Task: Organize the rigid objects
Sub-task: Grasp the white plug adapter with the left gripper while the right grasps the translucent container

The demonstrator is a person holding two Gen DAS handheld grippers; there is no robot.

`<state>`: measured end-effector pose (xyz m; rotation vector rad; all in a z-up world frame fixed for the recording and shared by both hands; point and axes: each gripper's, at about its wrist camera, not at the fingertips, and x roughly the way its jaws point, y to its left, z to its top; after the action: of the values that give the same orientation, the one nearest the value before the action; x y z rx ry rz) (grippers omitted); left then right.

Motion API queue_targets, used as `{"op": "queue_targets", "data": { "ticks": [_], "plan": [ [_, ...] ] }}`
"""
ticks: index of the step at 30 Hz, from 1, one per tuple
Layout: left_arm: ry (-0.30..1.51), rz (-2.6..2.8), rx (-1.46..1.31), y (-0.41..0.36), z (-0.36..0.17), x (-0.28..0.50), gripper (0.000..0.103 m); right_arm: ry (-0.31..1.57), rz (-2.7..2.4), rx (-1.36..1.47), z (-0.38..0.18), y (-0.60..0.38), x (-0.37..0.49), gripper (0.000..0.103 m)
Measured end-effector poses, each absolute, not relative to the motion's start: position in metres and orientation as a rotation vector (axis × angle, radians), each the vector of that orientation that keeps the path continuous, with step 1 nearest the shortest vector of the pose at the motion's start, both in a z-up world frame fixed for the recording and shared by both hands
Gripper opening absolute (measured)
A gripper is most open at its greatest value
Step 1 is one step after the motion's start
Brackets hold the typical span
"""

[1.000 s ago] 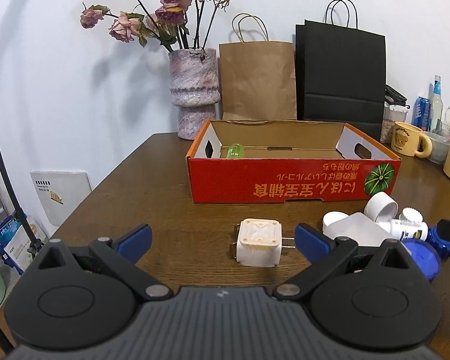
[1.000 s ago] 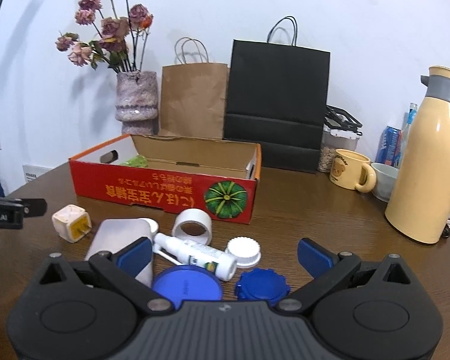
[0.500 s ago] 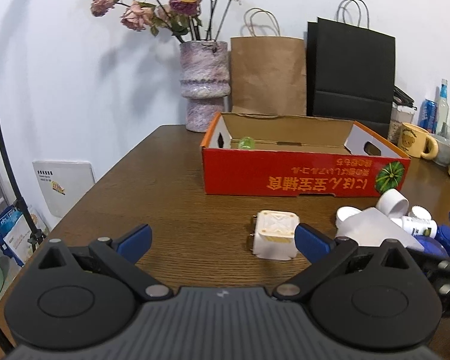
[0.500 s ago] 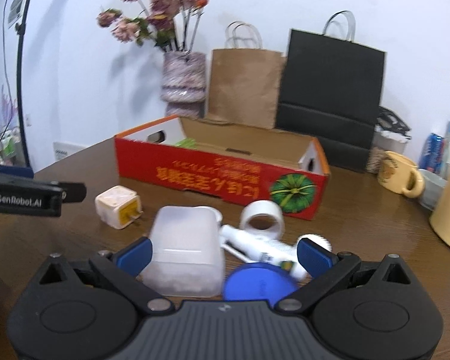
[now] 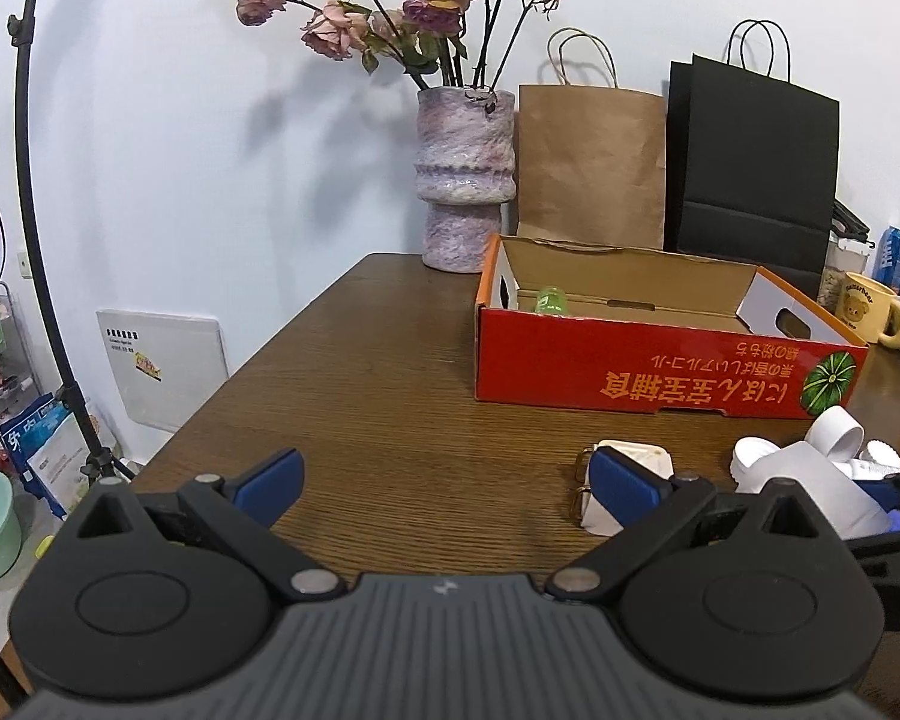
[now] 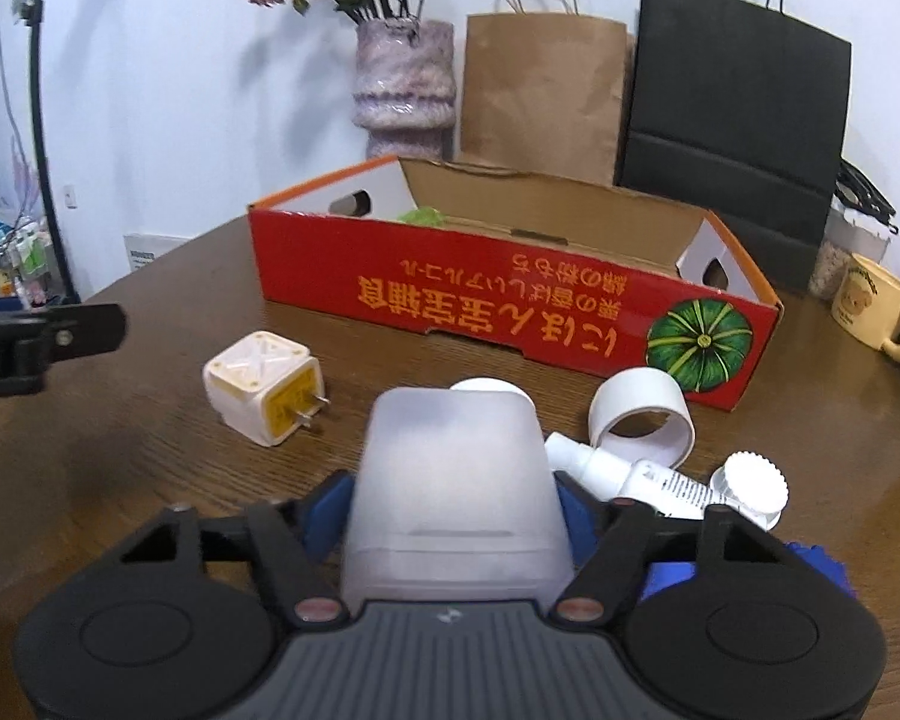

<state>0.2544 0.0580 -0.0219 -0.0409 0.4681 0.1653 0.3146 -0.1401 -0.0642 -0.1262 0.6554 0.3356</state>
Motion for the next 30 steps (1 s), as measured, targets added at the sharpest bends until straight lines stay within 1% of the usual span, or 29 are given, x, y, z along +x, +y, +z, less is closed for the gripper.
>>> {"op": "queue_targets", "data": {
  "ticks": [11, 23, 30],
  "plan": [
    [0.478, 0.170, -0.031, 0.056, -0.024, 0.256, 0.103, 0.585, 0.327, -0.141, -0.062, -0.140, 0.304, 0.065],
    [0.497, 0.195, -0.048, 0.056, -0.028, 0.266, 0.103, 0.492, 0.339, -0.058, -0.045, -0.159, 0.297, 0.065],
    [0.501, 0.186, -0.030, 0.043, -0.029, 0.273, 0.103, 0.447, 0.302, -0.017, -0.038, -0.178, 0.299, 0.065]
  ]
}}
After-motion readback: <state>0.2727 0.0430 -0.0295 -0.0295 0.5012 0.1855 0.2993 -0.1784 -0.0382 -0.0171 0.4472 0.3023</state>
